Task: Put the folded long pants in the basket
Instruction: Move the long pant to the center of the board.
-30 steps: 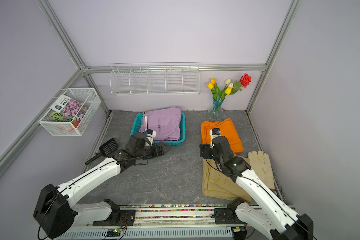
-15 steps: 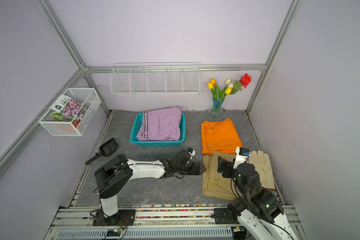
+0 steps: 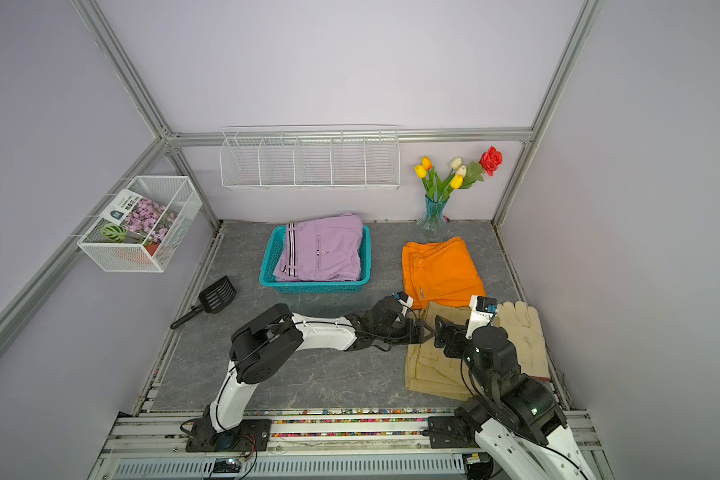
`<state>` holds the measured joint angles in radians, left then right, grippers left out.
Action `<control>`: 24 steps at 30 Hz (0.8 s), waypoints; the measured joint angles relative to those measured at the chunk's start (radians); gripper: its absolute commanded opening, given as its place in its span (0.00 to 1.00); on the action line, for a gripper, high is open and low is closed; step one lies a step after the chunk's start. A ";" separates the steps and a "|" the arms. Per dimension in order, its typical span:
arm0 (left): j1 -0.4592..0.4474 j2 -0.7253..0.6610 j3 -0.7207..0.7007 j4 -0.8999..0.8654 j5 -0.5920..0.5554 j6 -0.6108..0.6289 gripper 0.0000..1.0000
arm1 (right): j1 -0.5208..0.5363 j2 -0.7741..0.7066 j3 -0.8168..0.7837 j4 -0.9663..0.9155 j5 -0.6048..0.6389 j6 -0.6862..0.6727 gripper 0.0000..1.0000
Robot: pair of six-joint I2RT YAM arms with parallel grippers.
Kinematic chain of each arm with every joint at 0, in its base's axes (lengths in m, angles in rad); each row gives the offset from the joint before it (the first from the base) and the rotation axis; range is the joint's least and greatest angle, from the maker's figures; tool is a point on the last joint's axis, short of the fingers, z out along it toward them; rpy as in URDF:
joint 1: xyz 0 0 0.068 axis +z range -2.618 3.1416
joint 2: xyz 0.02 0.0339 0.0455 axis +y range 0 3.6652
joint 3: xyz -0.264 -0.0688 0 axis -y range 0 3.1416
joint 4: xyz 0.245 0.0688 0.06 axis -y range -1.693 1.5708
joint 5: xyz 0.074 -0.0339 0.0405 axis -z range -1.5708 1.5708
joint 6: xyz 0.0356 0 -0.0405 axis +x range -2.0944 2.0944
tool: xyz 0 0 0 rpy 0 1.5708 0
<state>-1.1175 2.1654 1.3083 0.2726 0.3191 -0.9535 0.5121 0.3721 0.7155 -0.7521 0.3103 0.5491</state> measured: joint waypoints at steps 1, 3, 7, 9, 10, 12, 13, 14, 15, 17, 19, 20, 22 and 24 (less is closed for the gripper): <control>0.000 0.008 0.002 0.000 0.004 -0.007 0.38 | 0.000 0.000 0.000 0.000 0.000 0.000 0.87; 0.000 0.025 0.003 -0.013 0.005 -0.012 0.01 | 0.000 0.000 0.000 0.000 0.000 0.000 0.87; 0.000 0.040 0.021 -0.029 0.019 -0.006 0.00 | 0.000 -0.005 0.000 0.000 0.000 0.000 0.88; -0.001 0.033 0.014 -0.036 0.018 -0.003 0.00 | 0.000 -0.012 -0.001 0.000 -0.001 0.000 0.88; -0.001 0.021 -0.002 -0.038 0.015 0.003 0.00 | 0.000 -0.016 -0.002 0.000 -0.001 0.000 0.89; -0.003 -0.036 -0.064 -0.059 -0.002 0.016 0.00 | 0.000 -0.017 -0.011 0.004 -0.009 0.001 0.90; -0.003 -0.080 -0.107 -0.081 -0.015 0.025 0.00 | 0.000 -0.017 -0.019 0.009 -0.018 0.001 0.91; -0.003 -0.120 -0.142 -0.106 -0.029 0.032 0.00 | 0.000 -0.015 -0.026 0.013 -0.025 0.002 0.92; -0.003 -0.172 -0.182 -0.140 -0.044 0.041 0.00 | 0.000 -0.011 -0.035 0.019 -0.037 0.004 0.93; 0.003 -0.274 -0.257 -0.190 -0.069 0.055 0.00 | 0.000 0.005 -0.051 0.034 -0.057 0.011 0.95; 0.017 -0.377 -0.334 -0.225 -0.091 0.066 0.00 | 0.000 0.024 -0.069 0.053 -0.078 0.019 0.98; 0.026 -0.420 -0.368 -0.238 -0.100 0.071 0.00 | 0.000 0.030 -0.079 0.061 -0.089 0.024 0.98; 0.057 -0.512 -0.447 -0.259 -0.119 0.076 0.00 | 0.000 0.035 -0.103 0.080 -0.114 0.034 0.98; 0.098 -0.595 -0.522 -0.290 -0.142 0.077 0.00 | 0.000 0.035 -0.127 0.104 -0.139 0.042 0.98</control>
<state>-1.0195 1.5700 0.7860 -0.0170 0.1772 -0.8768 0.5121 0.4068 0.5888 -0.6479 0.1711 0.5907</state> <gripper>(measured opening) 0.131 0.983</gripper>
